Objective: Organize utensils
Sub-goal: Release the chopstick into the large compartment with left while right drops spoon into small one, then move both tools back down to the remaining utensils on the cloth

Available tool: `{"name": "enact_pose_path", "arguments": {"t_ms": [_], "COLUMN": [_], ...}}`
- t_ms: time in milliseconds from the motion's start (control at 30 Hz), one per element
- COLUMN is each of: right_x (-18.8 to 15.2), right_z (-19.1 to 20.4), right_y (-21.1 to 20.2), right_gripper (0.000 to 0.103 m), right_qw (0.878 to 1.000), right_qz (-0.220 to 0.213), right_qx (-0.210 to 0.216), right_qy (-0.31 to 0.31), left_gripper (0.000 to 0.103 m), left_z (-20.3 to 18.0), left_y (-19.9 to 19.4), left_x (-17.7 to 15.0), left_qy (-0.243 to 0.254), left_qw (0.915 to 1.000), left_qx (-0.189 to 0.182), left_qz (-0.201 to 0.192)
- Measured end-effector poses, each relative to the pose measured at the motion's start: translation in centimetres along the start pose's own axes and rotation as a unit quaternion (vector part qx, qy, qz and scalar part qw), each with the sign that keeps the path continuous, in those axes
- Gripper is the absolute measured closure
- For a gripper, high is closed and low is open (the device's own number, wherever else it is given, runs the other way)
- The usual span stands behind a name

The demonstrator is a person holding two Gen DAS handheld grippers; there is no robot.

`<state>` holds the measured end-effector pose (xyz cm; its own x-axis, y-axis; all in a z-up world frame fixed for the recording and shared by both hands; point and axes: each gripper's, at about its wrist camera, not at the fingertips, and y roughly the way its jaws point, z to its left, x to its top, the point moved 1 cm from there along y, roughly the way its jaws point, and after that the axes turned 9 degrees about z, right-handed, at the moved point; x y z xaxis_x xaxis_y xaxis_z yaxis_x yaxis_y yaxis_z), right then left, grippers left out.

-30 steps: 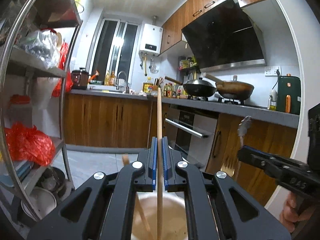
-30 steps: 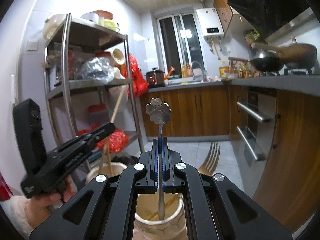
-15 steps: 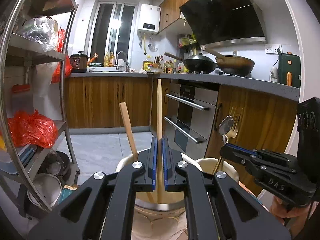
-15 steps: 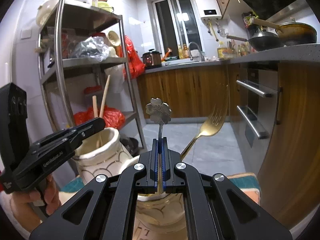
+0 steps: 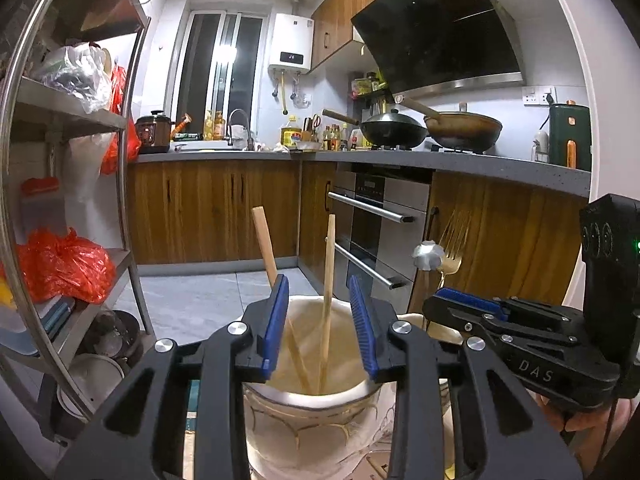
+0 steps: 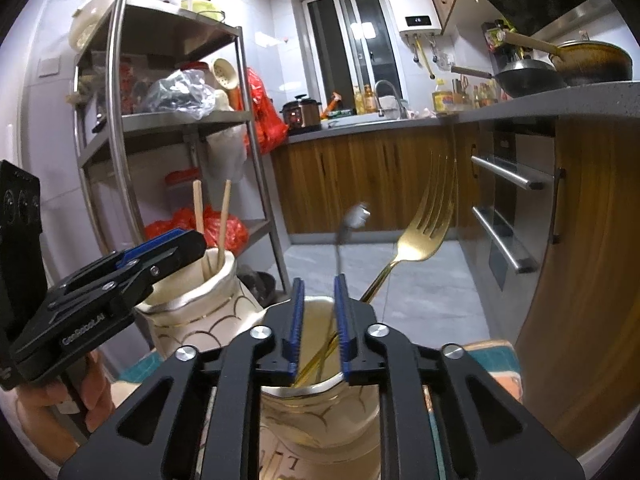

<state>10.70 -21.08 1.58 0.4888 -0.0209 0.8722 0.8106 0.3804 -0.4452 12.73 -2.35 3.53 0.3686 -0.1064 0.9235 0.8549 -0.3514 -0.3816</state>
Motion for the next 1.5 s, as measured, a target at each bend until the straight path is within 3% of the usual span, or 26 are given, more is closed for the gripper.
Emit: {"name": "enact_pose_path", "arguments": {"t_ms": [133, 233, 300, 433, 533, 1067, 1500], "right_x": [0.2, 0.3, 0.4, 0.2, -0.3, -4.2, -6.6], "right_z": [0.0, 0.1, 0.1, 0.0, -0.4, -2.2, -3.2], "right_y": [-1.6, -3.2, -4.0, -5.4, -6.1, -8.1, -7.6], "right_gripper": [0.045, 0.033, 0.018, 0.008, 0.006, 0.005, 0.005], "right_qw": [1.000, 0.999, 0.999, 0.997, 0.997, 0.997, 0.994], "right_qz": [-0.023, -0.043, -0.053, -0.069, -0.074, -0.030, 0.044], "right_qx": [0.001, -0.005, -0.011, -0.027, -0.037, -0.053, -0.085], "right_qy": [0.002, -0.002, -0.001, 0.002, 0.011, 0.049, 0.047], "left_gripper": [0.054, 0.041, 0.026, 0.014, 0.007, 0.006, 0.006], "left_z": [0.0, 0.4, 0.7, 1.1, 1.1, 1.2, -0.7], "left_y": [-1.3, -2.6, -3.5, -4.6, -5.1, -7.0, -6.4], "left_x": [-0.1, -0.2, -0.4, -1.3, -2.0, -5.8, -9.1], "left_qy": [-0.001, -0.012, -0.022, -0.031, -0.032, -0.044, -0.046], "left_qw": [0.9998, 0.9992, 0.9987, 0.9976, 0.9970, 0.9969, 0.9932], "left_qx": [0.014, 0.025, 0.029, 0.047, 0.058, 0.065, 0.047], "left_qz": [-0.014, -0.029, -0.037, -0.040, -0.038, 0.009, 0.097]}}
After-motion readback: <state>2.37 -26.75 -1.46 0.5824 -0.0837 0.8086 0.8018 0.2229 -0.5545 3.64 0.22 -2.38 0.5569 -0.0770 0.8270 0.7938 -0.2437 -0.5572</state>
